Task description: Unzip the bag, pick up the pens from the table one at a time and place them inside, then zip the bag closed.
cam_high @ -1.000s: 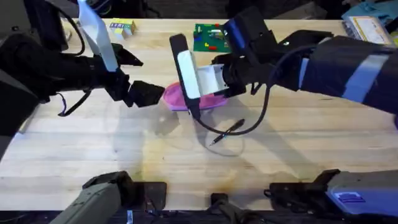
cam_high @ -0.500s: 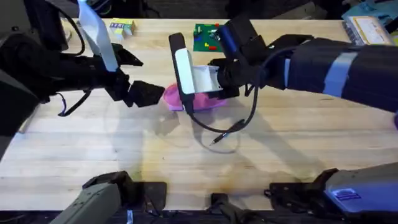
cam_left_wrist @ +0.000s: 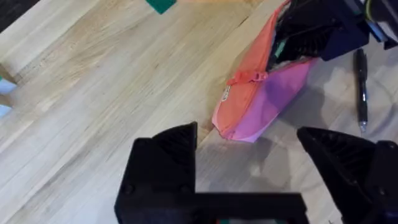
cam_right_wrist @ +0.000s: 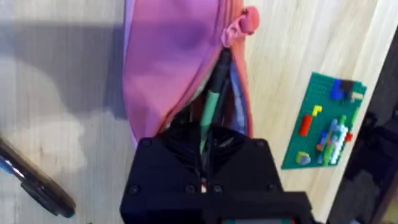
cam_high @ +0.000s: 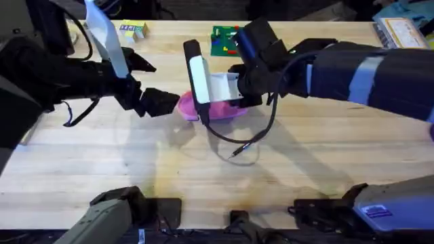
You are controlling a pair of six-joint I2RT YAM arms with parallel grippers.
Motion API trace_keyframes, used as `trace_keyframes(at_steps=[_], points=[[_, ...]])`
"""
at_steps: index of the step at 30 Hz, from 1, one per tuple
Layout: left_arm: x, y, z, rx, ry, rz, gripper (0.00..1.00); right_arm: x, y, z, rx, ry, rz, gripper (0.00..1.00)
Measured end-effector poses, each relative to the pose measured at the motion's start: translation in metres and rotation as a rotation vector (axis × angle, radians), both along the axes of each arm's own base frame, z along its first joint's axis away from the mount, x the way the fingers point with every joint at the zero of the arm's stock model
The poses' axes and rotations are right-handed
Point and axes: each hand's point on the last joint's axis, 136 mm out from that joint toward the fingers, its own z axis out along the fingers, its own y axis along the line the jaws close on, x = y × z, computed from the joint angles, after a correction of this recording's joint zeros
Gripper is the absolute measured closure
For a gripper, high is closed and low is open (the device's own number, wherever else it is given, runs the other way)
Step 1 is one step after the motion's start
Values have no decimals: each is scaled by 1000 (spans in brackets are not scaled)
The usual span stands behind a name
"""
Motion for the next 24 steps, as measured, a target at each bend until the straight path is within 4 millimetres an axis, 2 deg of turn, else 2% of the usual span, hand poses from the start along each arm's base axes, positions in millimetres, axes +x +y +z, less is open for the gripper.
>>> trace_keyframes(at_steps=[7, 13, 14, 19, 20, 24], points=[[0, 0, 0, 0, 0, 0, 7, -7, 12, 2, 55, 32, 42, 969], [0, 0, 0, 0, 0, 0, 7, -9, 17, 2, 69, 34, 56, 895], [0, 0, 0, 0, 0, 0, 7, -9, 17, 1, 72, 36, 55, 849], [0, 0, 0, 0, 0, 0, 7, -10, 23, 1, 87, 40, 69, 143], [0, 0, 0, 0, 0, 0, 7, -10, 23, 1, 88, 38, 72, 37], [0, 0, 0, 0, 0, 0, 7, -9, 24, 2, 91, 37, 70, 5]])
